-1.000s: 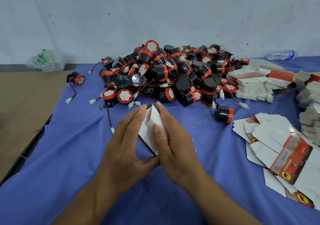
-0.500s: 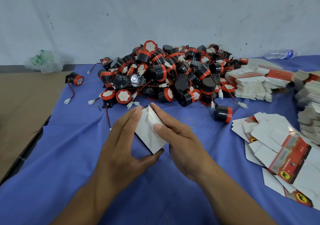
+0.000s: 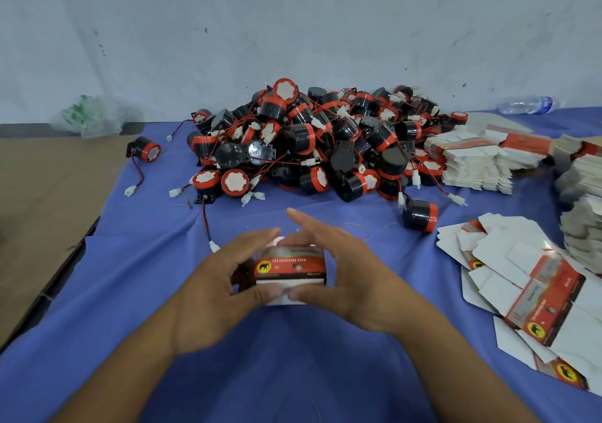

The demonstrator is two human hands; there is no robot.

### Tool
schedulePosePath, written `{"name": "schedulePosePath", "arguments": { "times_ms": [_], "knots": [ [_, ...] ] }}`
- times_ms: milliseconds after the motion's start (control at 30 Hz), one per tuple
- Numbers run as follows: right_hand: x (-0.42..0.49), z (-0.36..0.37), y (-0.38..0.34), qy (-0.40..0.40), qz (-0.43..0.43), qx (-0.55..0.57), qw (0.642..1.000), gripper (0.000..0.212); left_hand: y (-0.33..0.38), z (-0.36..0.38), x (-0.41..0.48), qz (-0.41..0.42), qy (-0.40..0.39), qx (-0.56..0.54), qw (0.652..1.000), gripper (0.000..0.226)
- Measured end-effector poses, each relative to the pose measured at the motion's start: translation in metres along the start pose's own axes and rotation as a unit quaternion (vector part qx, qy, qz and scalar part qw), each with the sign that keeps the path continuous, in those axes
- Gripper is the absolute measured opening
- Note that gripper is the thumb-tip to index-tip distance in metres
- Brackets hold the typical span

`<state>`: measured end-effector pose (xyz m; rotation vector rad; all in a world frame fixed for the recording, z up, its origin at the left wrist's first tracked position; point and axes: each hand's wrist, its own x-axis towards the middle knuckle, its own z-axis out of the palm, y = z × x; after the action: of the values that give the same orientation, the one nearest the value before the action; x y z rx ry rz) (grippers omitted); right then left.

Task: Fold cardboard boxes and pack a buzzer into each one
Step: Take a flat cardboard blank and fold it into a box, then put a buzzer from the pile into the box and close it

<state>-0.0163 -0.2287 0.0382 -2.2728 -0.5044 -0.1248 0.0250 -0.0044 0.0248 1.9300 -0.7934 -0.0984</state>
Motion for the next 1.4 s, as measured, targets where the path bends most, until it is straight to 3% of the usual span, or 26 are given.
{"name": "schedulePosePath", "arguments": {
  "times_ms": [33,133,233,300,367,467,600,700,800,867,933,967,1000,1067,1133,1267,1400],
  "knots": [
    [0.0,0.0,0.003,-0.017,-0.009,-0.052,0.998,0.088,-0.003,-0.001,-0.001,-0.001,-0.015,0.023,1.0,0.065],
    [0.002,-0.003,0.009,-0.004,-0.039,-0.195,0.98,0.062,-0.008,-0.001,0.0,0.052,-0.005,0.237,0.97,0.068],
    [0.005,0.0,0.012,0.046,-0.053,-0.246,0.967,0.054,-0.007,-0.003,0.006,0.111,0.057,0.389,0.913,0.066],
    [0.006,0.004,0.012,0.075,-0.036,-0.246,0.966,0.053,-0.007,-0.001,0.009,0.125,0.095,0.433,0.888,0.063],
    [0.007,0.008,0.012,0.094,-0.004,-0.269,0.959,0.055,-0.01,0.003,0.01,0.116,0.11,0.427,0.89,0.059],
    [0.008,0.01,0.014,0.132,0.058,-0.292,0.945,0.057,-0.011,0.012,0.008,0.072,0.101,0.363,0.923,0.051],
    [0.009,0.012,0.014,0.129,0.127,-0.295,0.938,0.037,-0.006,0.017,0.006,0.019,0.07,0.223,0.972,0.038],
    [0.007,0.012,0.016,0.107,0.148,-0.253,0.95,0.034,-0.009,0.02,0.004,-0.019,0.075,0.118,0.99,0.026],
    [0.003,-0.001,0.012,0.078,0.152,-0.085,0.982,0.047,-0.014,0.019,0.007,-0.035,0.078,0.135,0.987,0.021],
    [0.0,-0.023,0.02,0.179,0.142,-0.023,0.973,0.048,-0.014,0.018,0.007,-0.018,0.055,0.135,0.989,0.016],
    [-0.007,-0.052,0.043,0.343,0.153,-0.071,0.924,0.033,-0.014,0.019,0.005,0.021,0.013,0.15,0.988,0.005],
    [-0.012,-0.064,0.056,0.378,0.2,-0.123,0.896,0.034,-0.015,0.022,0.003,0.044,-0.002,0.169,0.985,0.013],
    [-0.015,-0.071,0.067,0.364,0.269,-0.16,0.877,0.048,-0.016,0.024,0.001,0.06,-0.01,0.181,0.982,0.016],
    [-0.02,-0.072,0.086,0.269,0.346,-0.195,0.878,0.059,-0.015,0.027,0.0,0.067,-0.005,0.193,0.979,0.017],
    [-0.02,-0.065,0.095,0.216,0.34,-0.19,0.895,0.053,-0.013,0.027,0.0,0.064,0.016,0.19,0.979,0.025],
    [-0.014,-0.061,0.098,0.306,0.317,-0.173,0.881,0.032,-0.013,0.023,-0.001,0.038,0.061,0.189,0.979,0.041],
    [-0.012,-0.054,0.105,0.34,0.332,-0.145,0.868,0.052,-0.014,0.022,-0.001,0.026,0.062,0.2,0.977,0.044]
  ]
}}
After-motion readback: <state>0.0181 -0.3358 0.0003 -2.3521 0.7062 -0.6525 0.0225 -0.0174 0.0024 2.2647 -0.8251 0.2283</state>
